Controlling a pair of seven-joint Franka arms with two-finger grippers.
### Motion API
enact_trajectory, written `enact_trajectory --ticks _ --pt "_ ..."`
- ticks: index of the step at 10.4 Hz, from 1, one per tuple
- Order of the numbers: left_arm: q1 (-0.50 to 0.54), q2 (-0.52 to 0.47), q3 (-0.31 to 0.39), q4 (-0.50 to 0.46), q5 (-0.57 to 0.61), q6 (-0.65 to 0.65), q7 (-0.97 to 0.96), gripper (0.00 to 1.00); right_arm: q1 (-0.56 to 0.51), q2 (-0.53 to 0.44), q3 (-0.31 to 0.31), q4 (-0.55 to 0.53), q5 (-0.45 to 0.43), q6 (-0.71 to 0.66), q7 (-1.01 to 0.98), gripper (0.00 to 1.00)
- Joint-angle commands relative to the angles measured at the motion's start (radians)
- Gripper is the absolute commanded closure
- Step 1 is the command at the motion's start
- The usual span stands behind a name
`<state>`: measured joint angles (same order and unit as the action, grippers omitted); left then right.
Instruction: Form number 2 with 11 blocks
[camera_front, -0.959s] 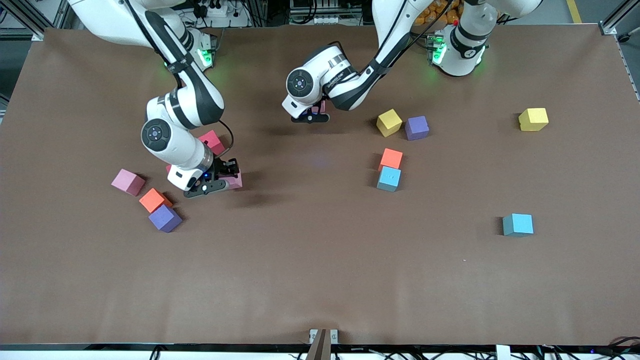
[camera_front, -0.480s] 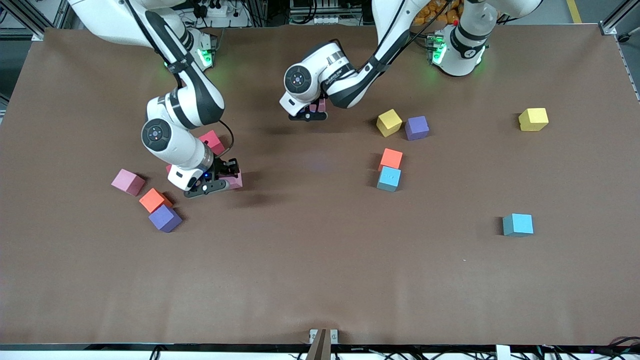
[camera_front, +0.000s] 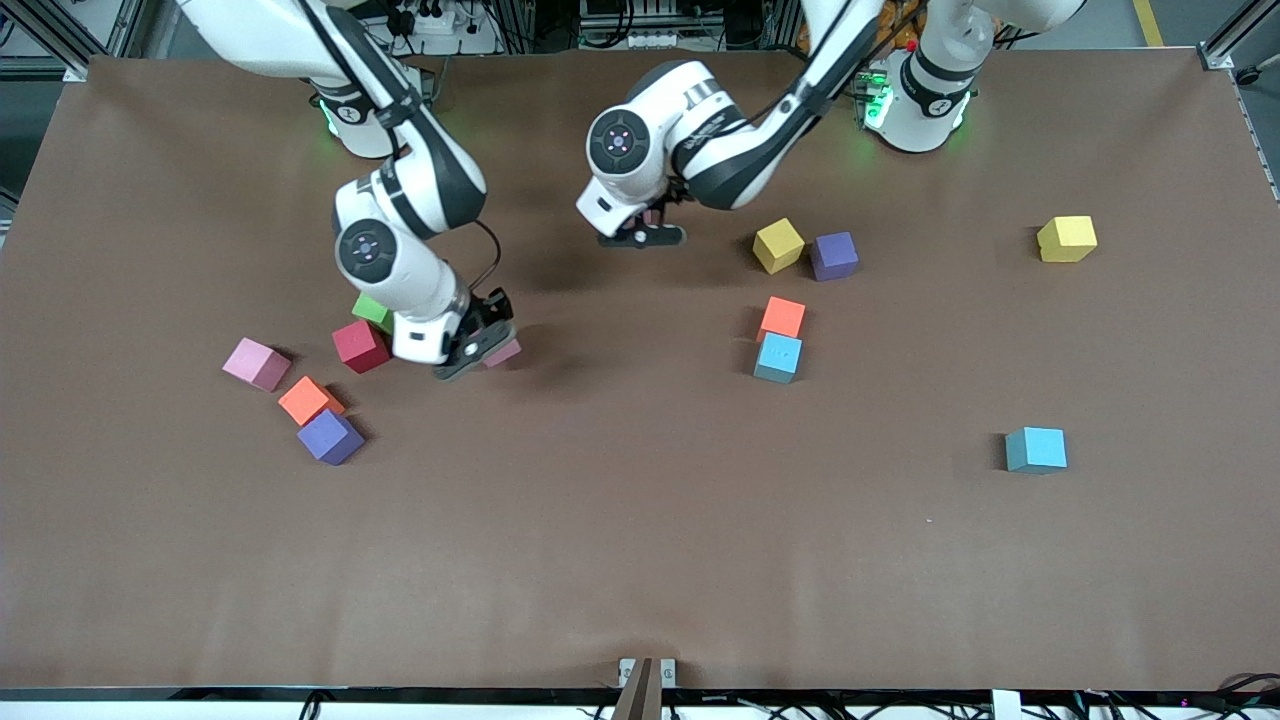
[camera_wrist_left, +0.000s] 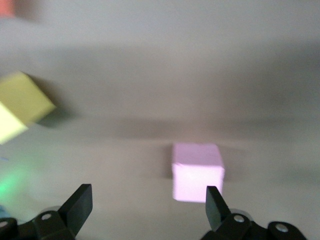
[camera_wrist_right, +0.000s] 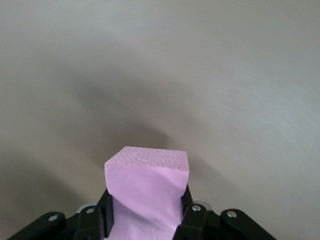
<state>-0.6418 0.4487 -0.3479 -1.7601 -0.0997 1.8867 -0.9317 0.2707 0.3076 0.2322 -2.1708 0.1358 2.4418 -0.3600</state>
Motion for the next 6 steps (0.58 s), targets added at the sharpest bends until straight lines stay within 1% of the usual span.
enact_trajectory --ticks 1,2,3,4,6 --pt "0.156 -0.062 -0.037 -0.028 0.034 -0.046 0.118 0.00 0.070 -0.015 -0.004 -0.033 0.007 -0.004 -0.216 0.69" --pt "0.238 -0.082 -0.075 -0.053 0.052 -0.046 0.175 0.00 0.109 -0.013 -0.004 -0.041 0.007 -0.001 -0.265 0.71" --pt "0.305 -0.093 -0.104 -0.076 0.096 -0.044 0.218 0.00 0.154 -0.018 -0.004 -0.046 0.007 -0.001 -0.290 0.82" --pt "0.356 -0.117 -0.118 -0.126 0.129 -0.026 0.237 0.00 0.189 -0.019 -0.004 -0.050 0.005 0.000 -0.330 0.90" --pt "0.453 -0.185 -0.123 -0.311 0.141 0.136 0.261 0.00 0.235 -0.037 -0.004 -0.073 0.004 0.016 -0.413 0.95"
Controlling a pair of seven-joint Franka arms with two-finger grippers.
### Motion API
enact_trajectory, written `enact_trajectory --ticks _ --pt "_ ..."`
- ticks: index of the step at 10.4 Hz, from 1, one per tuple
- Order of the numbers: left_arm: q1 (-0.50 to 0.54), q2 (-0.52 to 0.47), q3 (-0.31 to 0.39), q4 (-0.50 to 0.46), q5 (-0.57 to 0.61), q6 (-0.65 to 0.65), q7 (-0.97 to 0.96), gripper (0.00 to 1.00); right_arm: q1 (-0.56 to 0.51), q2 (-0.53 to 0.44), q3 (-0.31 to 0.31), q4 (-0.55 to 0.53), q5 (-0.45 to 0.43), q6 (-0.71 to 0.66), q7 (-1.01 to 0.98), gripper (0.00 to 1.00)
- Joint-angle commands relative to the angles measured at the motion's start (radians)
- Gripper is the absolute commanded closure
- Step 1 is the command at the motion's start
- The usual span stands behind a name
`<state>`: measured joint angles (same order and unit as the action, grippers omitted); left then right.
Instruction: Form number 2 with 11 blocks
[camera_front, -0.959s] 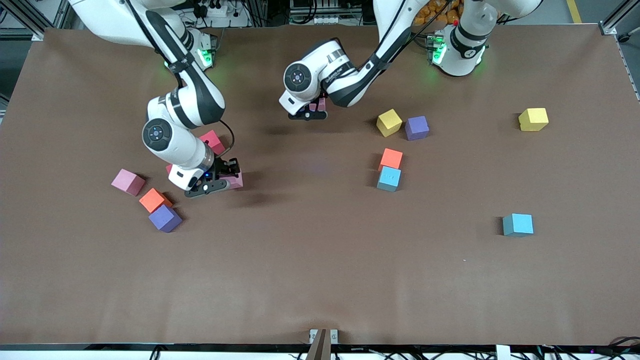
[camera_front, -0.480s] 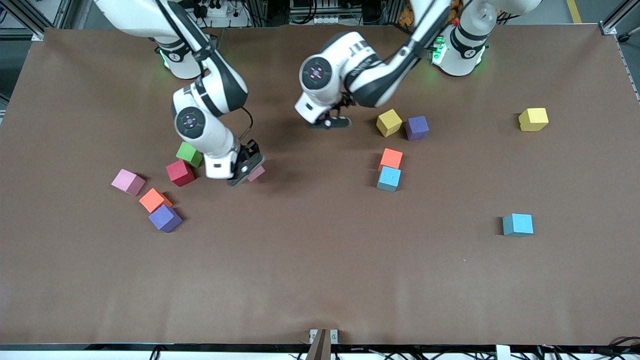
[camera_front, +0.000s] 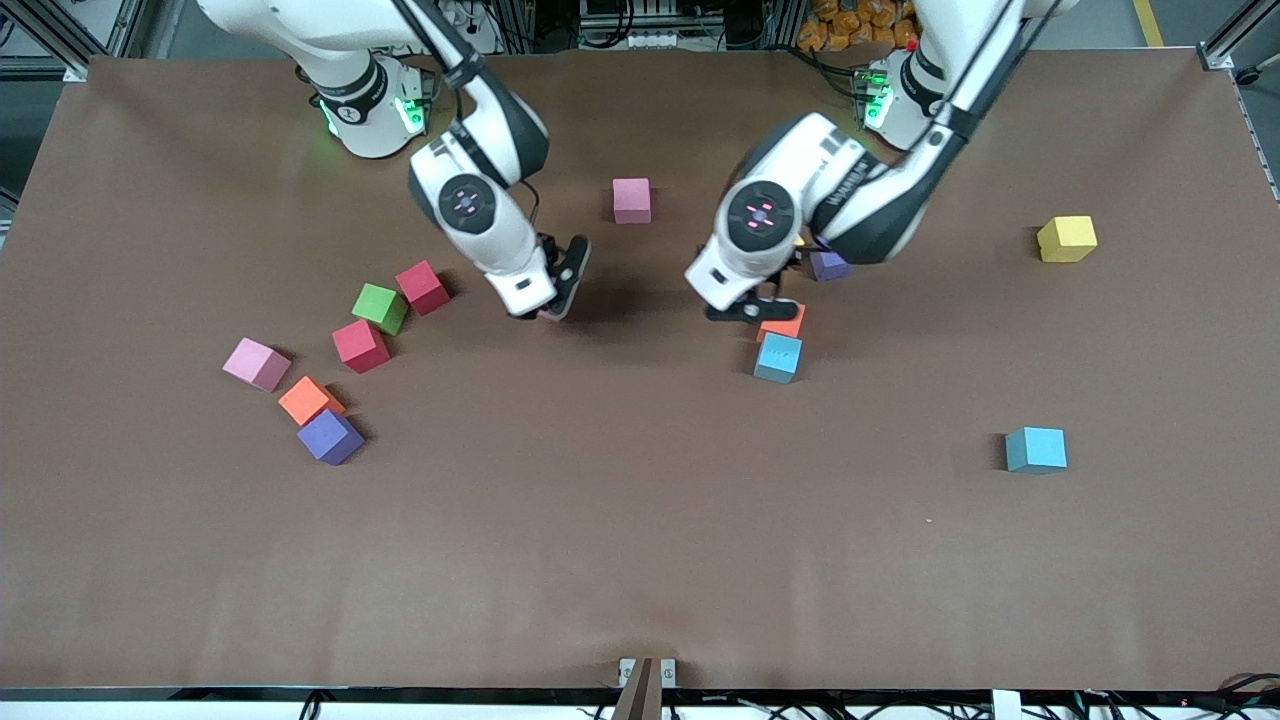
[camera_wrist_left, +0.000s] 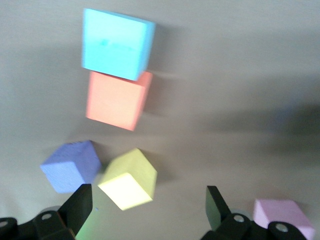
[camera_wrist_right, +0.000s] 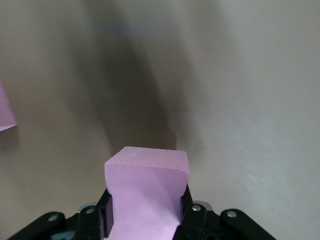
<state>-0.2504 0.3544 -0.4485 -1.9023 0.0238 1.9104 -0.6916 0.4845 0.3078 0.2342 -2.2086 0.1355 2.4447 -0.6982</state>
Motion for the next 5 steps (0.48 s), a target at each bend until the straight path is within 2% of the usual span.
enact_trajectory --ticks 1,3,5 --pt "0.075 -0.109 -0.024 -0.229 -0.019 0.160 0.008 0.00 0.040 -0.048 -0.007 -0.058 0.004 0.016 -0.110 0.97" --pt "0.124 -0.184 -0.022 -0.337 -0.163 0.193 -0.029 0.00 0.069 -0.090 -0.007 -0.135 0.004 0.072 -0.151 1.00" --pt "0.141 -0.209 -0.021 -0.379 -0.220 0.194 -0.102 0.00 0.138 -0.120 -0.016 -0.183 0.004 0.111 -0.156 1.00"
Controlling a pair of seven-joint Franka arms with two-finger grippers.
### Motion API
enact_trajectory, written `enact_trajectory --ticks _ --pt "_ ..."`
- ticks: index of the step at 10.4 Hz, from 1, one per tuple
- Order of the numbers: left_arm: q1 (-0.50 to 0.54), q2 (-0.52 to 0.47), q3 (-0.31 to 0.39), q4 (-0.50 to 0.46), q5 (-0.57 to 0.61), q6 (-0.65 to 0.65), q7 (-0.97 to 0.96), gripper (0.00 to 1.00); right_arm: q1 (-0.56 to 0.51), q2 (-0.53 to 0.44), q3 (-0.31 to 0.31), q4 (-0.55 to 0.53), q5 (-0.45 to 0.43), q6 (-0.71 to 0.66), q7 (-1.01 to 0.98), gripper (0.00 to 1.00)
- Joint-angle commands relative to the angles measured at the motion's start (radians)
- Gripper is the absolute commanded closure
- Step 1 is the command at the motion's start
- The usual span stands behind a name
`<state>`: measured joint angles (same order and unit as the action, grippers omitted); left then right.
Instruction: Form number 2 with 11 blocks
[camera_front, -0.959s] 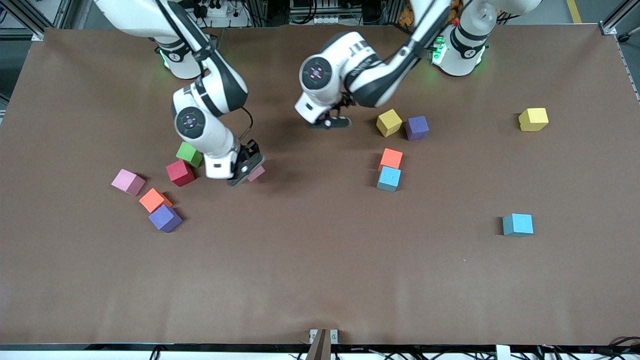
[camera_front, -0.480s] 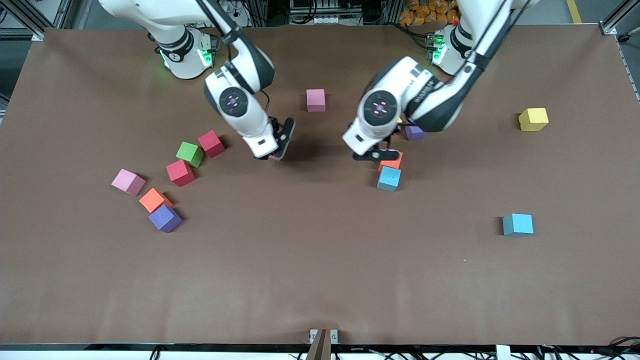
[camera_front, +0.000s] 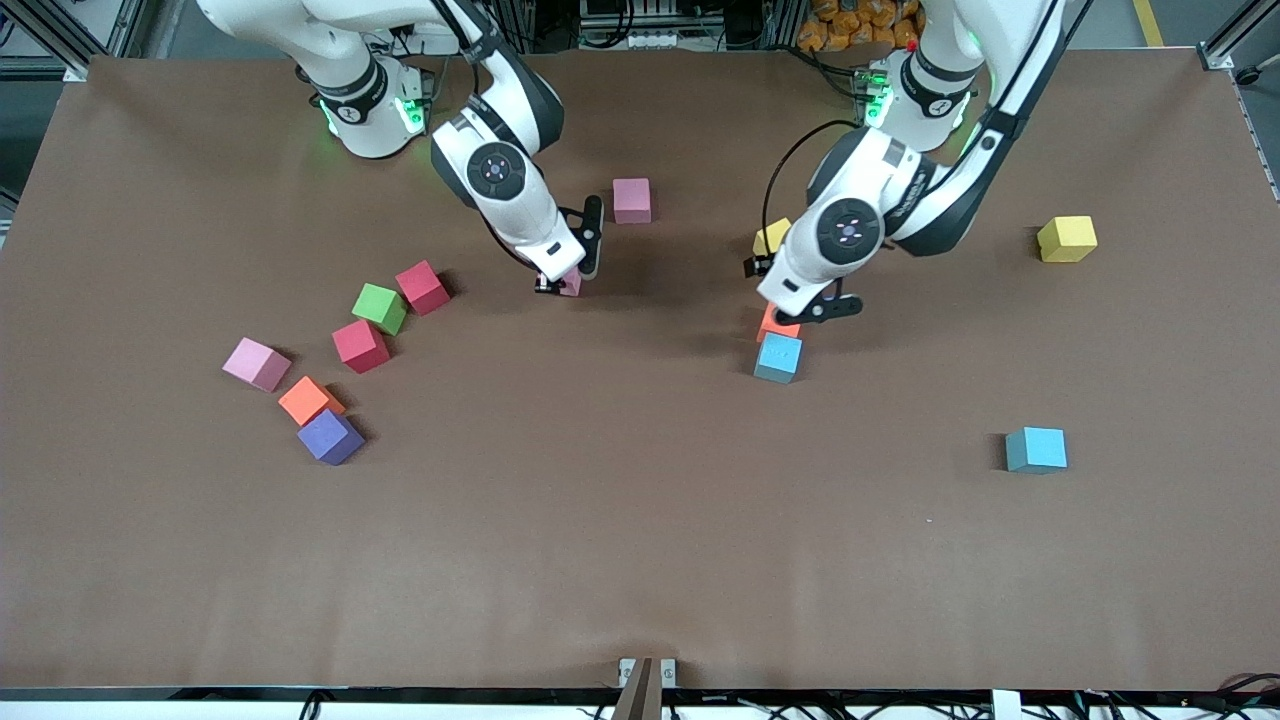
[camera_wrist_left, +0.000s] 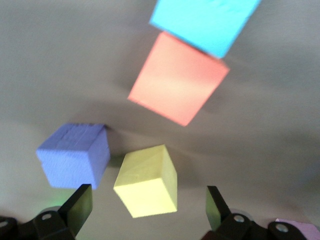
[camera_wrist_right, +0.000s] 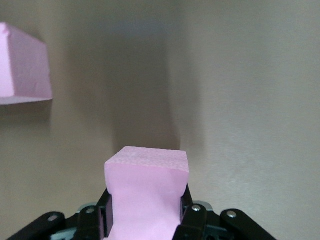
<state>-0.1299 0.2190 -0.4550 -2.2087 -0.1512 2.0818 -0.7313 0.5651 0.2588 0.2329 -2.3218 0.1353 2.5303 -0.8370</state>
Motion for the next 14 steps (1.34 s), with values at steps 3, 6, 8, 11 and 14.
enact_trajectory --ticks 3,6,8,11,14 --pt "0.021 -0.096 -0.022 -0.182 -0.067 0.168 -0.138 0.00 0.217 -0.098 -0.111 -0.114 0.007 0.060 0.006 1.00" --pt "-0.005 -0.072 -0.033 -0.212 -0.103 0.248 -0.200 0.00 0.349 -0.115 -0.187 -0.195 0.012 0.149 0.074 1.00" --pt "-0.007 -0.069 -0.037 -0.220 -0.105 0.248 -0.230 0.00 0.413 -0.115 -0.187 -0.198 0.012 0.162 0.174 1.00" --pt "-0.008 -0.069 -0.065 -0.236 -0.105 0.248 -0.252 0.00 0.455 -0.118 -0.187 -0.212 0.012 0.177 0.239 1.00" --pt "-0.007 -0.067 -0.067 -0.261 -0.105 0.250 -0.249 0.00 0.486 -0.112 -0.187 -0.212 0.012 0.177 0.297 1.00"
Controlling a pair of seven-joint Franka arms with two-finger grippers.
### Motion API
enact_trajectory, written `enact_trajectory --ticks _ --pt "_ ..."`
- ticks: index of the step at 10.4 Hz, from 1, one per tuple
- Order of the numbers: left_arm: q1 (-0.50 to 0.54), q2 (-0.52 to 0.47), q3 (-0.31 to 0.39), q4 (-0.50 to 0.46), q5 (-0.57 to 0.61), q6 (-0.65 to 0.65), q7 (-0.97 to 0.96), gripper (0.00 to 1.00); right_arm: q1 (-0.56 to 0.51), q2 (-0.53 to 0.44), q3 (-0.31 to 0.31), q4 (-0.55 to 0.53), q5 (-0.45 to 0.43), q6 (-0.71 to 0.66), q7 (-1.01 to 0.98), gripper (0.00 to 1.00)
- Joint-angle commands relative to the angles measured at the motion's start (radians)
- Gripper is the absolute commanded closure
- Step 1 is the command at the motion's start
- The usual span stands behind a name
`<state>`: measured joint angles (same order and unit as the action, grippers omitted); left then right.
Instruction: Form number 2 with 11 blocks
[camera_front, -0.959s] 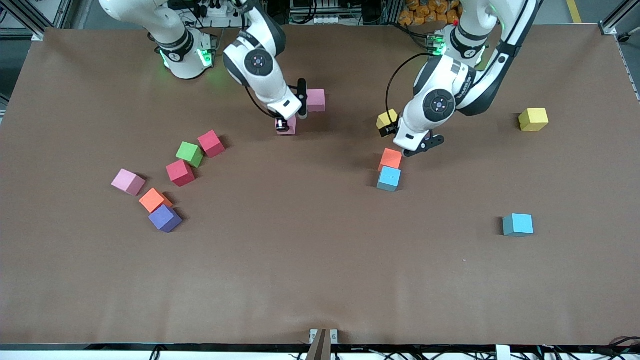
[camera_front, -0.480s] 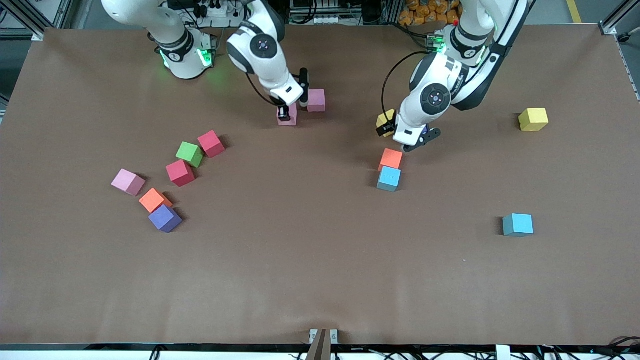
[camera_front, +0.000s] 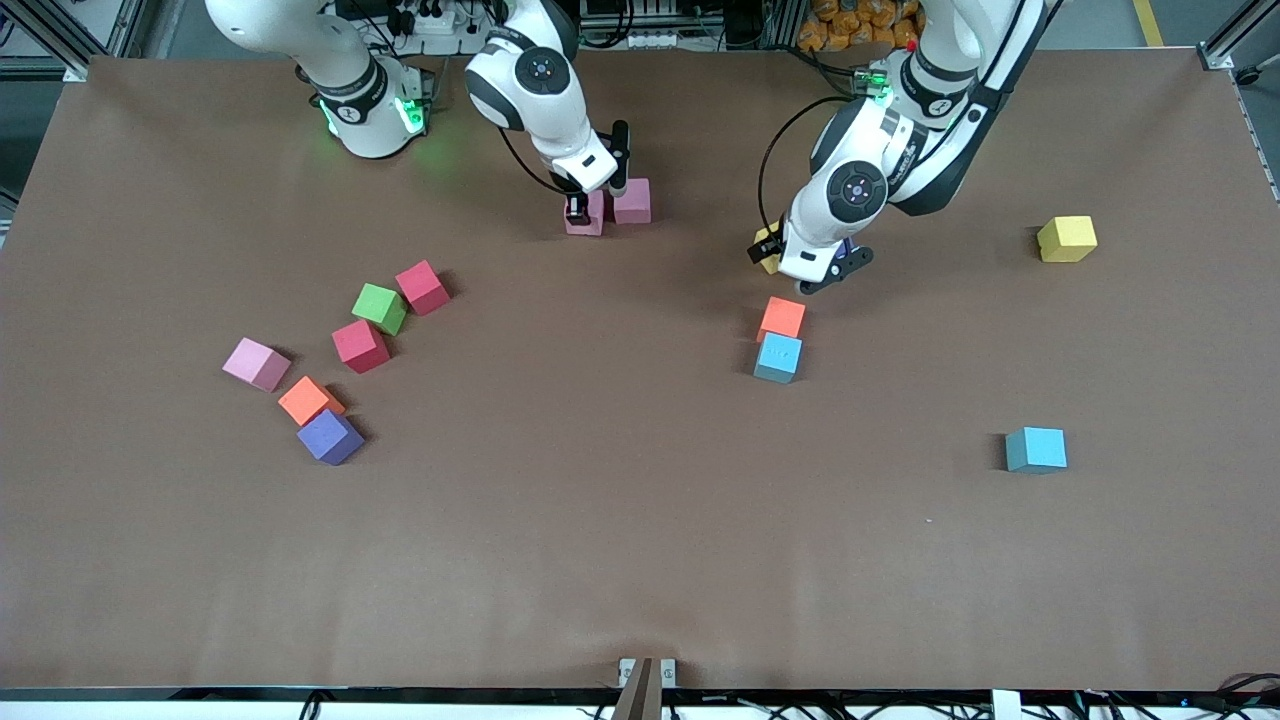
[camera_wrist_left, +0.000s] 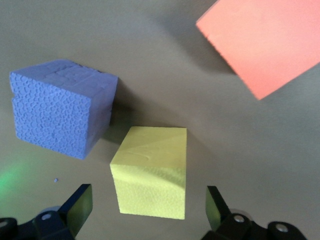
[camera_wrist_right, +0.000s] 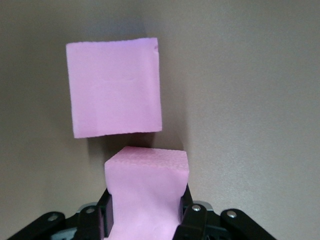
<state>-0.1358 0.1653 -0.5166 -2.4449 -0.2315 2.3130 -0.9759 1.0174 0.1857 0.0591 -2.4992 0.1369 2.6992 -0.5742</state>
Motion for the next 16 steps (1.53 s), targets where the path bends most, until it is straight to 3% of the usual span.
enact_trajectory --ticks 1,10,12,14,15,16 --pt "-0.001 -0.007 -0.005 -0.025 -0.025 0.023 -0.004 0.00 0.036 -0.038 -0.012 -0.033 0.010 0.008 0.042 1.00" --pt "-0.016 0.077 -0.005 -0.039 -0.025 0.135 0.000 0.00 0.078 -0.003 -0.012 -0.032 0.012 0.100 0.086 1.00" --pt "-0.016 0.079 -0.005 -0.039 -0.026 0.143 -0.007 0.16 0.082 0.006 -0.012 -0.032 0.010 0.109 0.091 1.00" --pt "-0.016 0.065 -0.005 -0.037 -0.026 0.137 -0.024 0.39 0.082 0.021 -0.012 -0.032 0.012 0.131 0.096 0.97" --pt "-0.016 0.069 -0.005 -0.036 -0.025 0.140 -0.024 0.51 0.087 0.026 -0.012 -0.030 0.012 0.136 0.114 0.66" --pt "-0.016 0.071 -0.005 -0.036 -0.026 0.140 -0.024 0.60 0.093 0.026 -0.012 -0.029 0.012 0.134 0.122 0.01"
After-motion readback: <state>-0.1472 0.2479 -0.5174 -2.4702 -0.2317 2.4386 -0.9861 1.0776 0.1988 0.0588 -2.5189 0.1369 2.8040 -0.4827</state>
